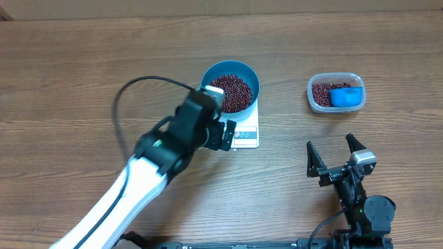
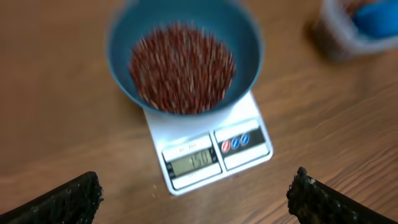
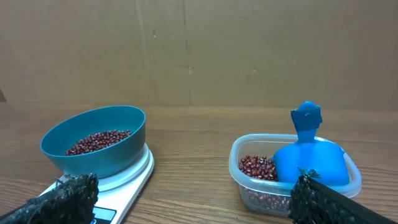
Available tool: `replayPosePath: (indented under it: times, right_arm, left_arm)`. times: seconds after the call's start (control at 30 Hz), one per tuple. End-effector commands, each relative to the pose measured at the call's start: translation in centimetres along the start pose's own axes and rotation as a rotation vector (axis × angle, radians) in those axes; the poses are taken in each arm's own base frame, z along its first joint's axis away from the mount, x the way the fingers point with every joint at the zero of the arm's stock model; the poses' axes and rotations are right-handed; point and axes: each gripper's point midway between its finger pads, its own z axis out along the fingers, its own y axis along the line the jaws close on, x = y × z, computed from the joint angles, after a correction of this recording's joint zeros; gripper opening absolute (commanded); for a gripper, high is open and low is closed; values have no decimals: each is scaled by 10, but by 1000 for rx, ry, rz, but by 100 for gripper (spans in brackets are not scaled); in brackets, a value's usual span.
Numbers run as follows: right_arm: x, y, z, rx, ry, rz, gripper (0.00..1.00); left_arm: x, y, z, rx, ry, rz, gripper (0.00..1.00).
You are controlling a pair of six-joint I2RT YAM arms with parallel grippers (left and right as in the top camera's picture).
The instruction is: Scoop item into bowl and weigh 150g on scale
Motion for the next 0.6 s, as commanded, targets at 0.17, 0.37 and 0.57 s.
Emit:
replayPosePath:
  times: [0.17,0.37,0.57]
  right_arm:
    - [1,0,0,-2,-7,0,100]
    - [1,0,0,-2,-7,0,100]
    - [1,0,0,-2,-7,0,100]
  left_arm:
    - [-37,21,-84,-30,-266,12,100]
    - [-13,48,-88,-72,-294,-37,100]
    - [8,69,-76,-70,-456,-86,100]
